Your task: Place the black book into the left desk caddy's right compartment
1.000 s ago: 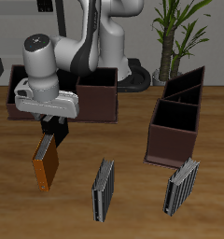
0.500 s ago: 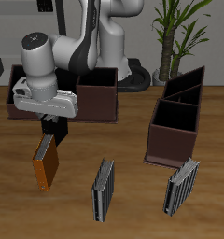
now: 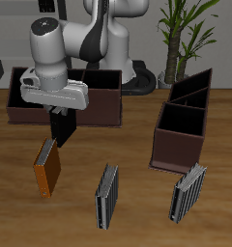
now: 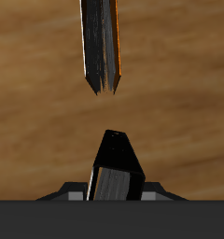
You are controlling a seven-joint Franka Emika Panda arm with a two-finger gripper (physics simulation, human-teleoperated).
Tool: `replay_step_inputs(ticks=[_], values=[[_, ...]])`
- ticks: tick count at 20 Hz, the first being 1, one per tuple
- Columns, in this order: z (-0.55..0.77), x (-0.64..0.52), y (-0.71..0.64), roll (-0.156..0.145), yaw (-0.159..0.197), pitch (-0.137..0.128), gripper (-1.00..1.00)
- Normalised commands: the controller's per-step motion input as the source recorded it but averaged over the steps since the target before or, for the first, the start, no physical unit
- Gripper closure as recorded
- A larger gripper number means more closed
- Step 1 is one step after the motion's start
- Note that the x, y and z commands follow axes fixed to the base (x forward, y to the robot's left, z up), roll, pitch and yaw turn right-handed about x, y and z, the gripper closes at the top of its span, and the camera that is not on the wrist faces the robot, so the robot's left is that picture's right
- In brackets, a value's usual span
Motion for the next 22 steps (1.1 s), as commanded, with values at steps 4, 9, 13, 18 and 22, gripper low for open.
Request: replay_step_inputs(ticks=[4,9,13,18,22], values=[[0.43,-0.17,0.44,-0.006,0.036,-0.040,1.00],[0.45,-0.13,0.55,0.022,0.037,-0.017,1.00],[0.56,-0.09,0.54,0.044,0.034,-0.050,1.00],[0.64,-0.09,0.58,0.050,0.052,-0.063,1.00],[0.43,0.01,0.38,-0.025,0.038,-0.017,1.00]])
